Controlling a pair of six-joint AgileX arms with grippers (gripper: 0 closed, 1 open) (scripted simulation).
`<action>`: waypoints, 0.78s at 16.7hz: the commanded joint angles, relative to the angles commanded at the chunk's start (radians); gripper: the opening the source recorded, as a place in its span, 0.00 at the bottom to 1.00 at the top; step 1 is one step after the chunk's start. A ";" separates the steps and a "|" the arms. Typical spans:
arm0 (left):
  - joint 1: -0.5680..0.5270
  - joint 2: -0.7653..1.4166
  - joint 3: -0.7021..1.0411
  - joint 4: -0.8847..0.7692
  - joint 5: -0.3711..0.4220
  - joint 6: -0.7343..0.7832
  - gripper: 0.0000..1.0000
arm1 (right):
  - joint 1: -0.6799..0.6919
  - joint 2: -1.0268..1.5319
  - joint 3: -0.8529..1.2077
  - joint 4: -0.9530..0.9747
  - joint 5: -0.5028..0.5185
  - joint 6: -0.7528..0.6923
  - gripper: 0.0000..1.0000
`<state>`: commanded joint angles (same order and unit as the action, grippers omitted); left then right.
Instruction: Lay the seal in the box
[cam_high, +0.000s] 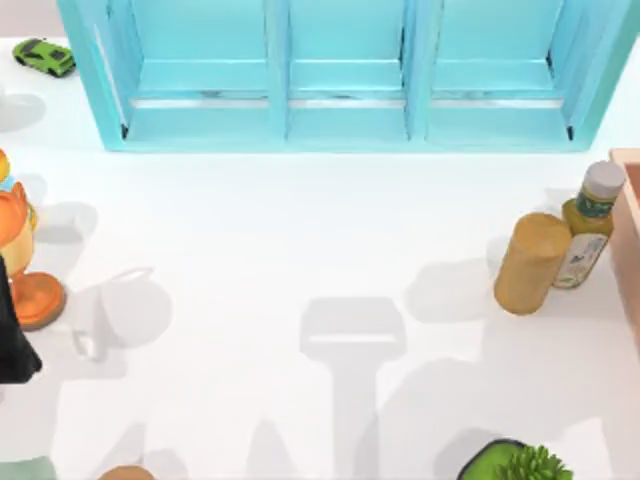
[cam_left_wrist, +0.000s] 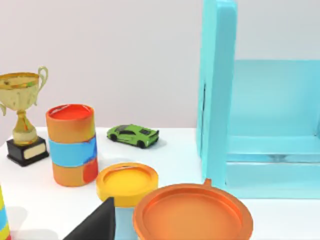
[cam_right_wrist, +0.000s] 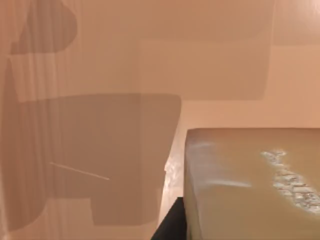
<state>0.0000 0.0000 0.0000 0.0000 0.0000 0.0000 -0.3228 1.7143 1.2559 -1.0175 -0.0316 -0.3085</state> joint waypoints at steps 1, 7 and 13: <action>0.000 0.000 0.000 0.000 0.000 0.000 1.00 | 0.000 0.000 0.000 0.000 0.000 0.000 0.23; 0.000 0.000 0.000 0.000 0.000 0.000 1.00 | 0.000 0.000 0.000 0.000 0.000 0.000 0.68; 0.000 0.000 0.000 0.000 0.000 0.000 1.00 | 0.000 0.000 0.000 0.000 0.000 0.000 1.00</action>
<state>0.0000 0.0000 0.0000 0.0000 0.0000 0.0000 -0.3228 1.7143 1.2559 -1.0175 -0.0316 -0.3085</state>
